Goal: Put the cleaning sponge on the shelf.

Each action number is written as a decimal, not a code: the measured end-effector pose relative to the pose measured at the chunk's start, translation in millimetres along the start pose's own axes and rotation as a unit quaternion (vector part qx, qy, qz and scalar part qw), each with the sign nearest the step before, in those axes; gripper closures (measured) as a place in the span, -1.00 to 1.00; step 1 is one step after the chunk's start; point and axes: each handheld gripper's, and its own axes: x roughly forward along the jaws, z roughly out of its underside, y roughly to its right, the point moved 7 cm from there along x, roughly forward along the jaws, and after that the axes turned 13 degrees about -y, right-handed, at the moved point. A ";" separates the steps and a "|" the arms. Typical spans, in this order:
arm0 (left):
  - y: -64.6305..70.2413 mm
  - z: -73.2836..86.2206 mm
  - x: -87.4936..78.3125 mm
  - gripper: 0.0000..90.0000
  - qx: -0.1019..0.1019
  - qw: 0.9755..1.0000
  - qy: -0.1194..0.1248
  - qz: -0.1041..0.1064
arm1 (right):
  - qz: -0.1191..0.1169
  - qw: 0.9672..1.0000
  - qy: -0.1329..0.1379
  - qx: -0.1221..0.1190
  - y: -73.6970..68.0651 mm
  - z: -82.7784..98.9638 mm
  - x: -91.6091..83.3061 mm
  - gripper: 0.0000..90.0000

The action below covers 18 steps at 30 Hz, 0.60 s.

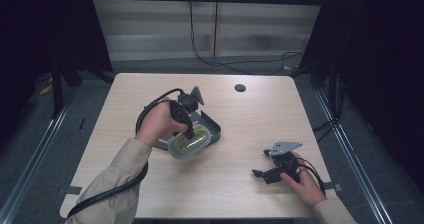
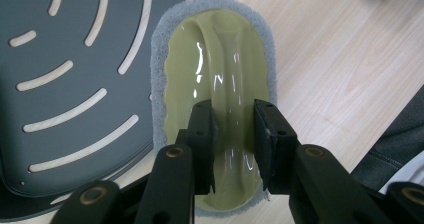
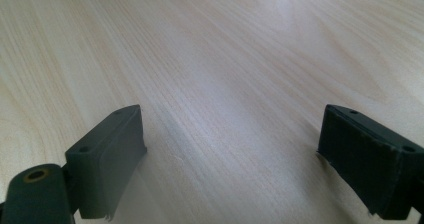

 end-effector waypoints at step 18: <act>-20.0 -4.6 -15.6 0.58 -0.014 1.000 0.001 -0.021 | 0.000 1.000 0.000 0.000 0.0 0.0 0.0 -0.76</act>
